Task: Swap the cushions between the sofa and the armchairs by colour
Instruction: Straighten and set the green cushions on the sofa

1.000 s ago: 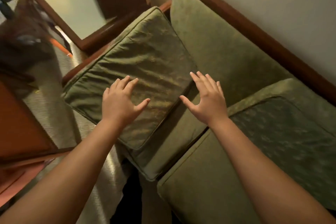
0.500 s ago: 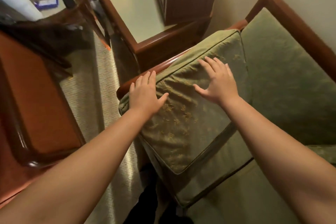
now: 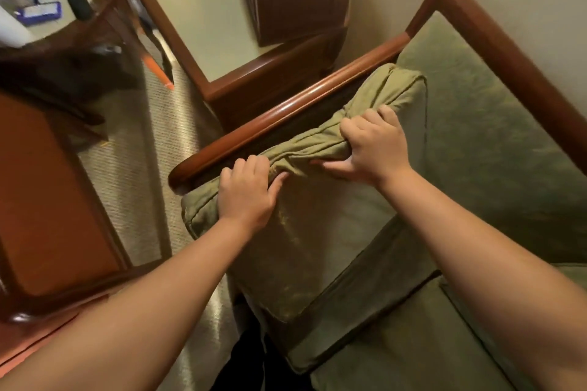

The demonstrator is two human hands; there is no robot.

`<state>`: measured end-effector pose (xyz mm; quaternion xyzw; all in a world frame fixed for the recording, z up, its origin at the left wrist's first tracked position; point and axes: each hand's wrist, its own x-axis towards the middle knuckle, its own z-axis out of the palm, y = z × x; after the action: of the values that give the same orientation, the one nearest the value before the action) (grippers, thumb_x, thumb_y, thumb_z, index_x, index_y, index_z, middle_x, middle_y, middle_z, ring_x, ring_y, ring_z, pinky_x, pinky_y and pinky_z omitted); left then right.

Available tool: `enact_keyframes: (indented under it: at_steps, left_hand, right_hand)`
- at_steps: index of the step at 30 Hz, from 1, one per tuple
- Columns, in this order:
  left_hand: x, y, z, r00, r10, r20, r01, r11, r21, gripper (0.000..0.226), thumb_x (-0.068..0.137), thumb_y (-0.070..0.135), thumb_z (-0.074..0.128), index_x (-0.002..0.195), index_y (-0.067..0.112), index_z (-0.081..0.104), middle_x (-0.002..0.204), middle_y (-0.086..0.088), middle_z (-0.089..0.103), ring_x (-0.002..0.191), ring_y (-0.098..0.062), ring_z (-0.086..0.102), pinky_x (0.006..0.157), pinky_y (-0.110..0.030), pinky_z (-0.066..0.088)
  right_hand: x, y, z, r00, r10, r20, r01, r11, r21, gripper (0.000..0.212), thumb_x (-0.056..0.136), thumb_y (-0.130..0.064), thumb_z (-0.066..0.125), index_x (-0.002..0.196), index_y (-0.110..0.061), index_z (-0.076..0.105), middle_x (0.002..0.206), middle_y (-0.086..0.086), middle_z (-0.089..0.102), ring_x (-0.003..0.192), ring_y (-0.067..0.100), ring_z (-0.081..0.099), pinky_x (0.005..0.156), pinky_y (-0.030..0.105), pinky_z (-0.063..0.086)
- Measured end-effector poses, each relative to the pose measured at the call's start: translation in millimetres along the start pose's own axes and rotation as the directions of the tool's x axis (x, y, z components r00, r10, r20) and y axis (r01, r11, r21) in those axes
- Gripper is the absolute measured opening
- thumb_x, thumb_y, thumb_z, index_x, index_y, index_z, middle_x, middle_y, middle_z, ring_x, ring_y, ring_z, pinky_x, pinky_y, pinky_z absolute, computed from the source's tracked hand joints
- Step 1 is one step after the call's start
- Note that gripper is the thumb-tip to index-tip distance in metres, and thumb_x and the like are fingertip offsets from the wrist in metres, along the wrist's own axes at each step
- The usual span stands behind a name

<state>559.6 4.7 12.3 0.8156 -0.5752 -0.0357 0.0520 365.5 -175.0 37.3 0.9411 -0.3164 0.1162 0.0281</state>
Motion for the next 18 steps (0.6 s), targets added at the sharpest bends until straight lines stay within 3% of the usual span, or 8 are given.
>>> enact_keyframes:
  at_steps: [5,9,12,15,18]
  left_hand:
    - [10,41,-23,0.985,0.156,-0.078,-0.162,0.984,-0.07,0.039,0.105,0.048,0.042,0.089,0.017,0.059,0.082,-0.006,0.064,0.07,-0.028,0.058,0.063,-0.033,0.027]
    - [22,79,-51,0.919,0.352,-0.177,-0.374,0.922,-0.104,0.037,0.107,0.042,0.045,0.089,0.017,0.066,0.084,-0.005,0.07,0.072,-0.028,0.064,0.062,-0.033,0.042]
    - [50,109,-82,0.805,0.517,-0.293,-0.565,0.818,-0.11,0.04,0.108,0.039,0.047,0.083,0.017,0.068,0.08,-0.004,0.071,0.074,-0.027,0.068,0.066,-0.039,0.052]
    - [94,149,-112,0.642,0.673,-0.368,-0.727,0.687,-0.011,0.037,0.107,0.037,0.053,0.078,0.016,0.064,0.077,-0.004,0.069,0.073,-0.028,0.066,0.068,-0.038,0.045]
    - [139,202,-132,0.503,0.764,-0.404,-0.822,0.567,0.049,0.04,0.107,0.04,0.053,0.077,0.014,0.059,0.075,-0.007,0.066,0.071,-0.031,0.062,0.067,-0.04,0.042]
  right_hand:
    - [-47,31,-38,0.997,0.066,-0.032,-0.062,0.992,0.108,0.072,0.077,-0.088,0.056,0.073,-0.017,0.068,0.065,0.007,0.068,0.062,0.03,0.066,0.069,0.038,0.039]
    - [-101,50,-67,0.972,0.224,-0.069,-0.212,0.966,0.145,0.07,0.081,-0.085,0.058,0.073,-0.018,0.076,0.065,0.002,0.072,0.062,0.027,0.07,0.064,0.034,0.037]
    - [-133,55,-90,0.911,0.387,-0.14,-0.359,0.914,0.191,0.064,0.082,-0.082,0.061,0.071,-0.021,0.074,0.064,0.002,0.071,0.06,0.03,0.067,0.064,0.032,0.037]
    - [-148,59,-126,0.805,0.535,-0.256,-0.498,0.844,0.2,0.062,0.082,-0.083,0.065,0.063,-0.023,0.065,0.061,-0.001,0.067,0.062,0.029,0.067,0.064,0.036,0.043]
    - [-155,77,-152,0.689,0.623,-0.371,-0.618,0.772,0.15,0.064,0.083,-0.083,0.063,0.061,-0.022,0.06,0.06,-0.002,0.065,0.06,0.026,0.066,0.061,0.034,0.034]
